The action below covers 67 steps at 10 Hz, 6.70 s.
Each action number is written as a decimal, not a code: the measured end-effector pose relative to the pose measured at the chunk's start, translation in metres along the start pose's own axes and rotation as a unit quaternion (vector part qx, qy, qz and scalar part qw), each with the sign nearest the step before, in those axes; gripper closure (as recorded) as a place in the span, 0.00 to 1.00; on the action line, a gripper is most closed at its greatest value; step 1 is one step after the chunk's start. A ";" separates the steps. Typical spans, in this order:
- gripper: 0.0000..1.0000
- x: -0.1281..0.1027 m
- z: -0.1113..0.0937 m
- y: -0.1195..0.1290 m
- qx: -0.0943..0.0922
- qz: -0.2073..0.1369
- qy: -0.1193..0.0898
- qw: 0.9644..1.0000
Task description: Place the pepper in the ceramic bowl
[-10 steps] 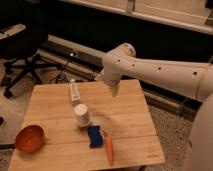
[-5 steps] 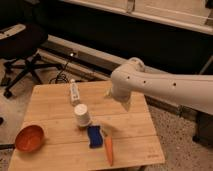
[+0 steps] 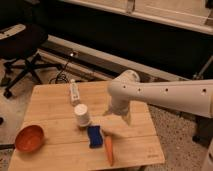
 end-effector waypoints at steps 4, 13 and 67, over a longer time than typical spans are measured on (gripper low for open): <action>0.20 -0.002 0.011 0.006 -0.008 0.012 -0.011 1.000; 0.20 -0.044 0.021 -0.004 -0.093 -0.230 0.112 0.962; 1.00 -0.198 0.001 -0.256 0.047 -0.498 0.231 0.835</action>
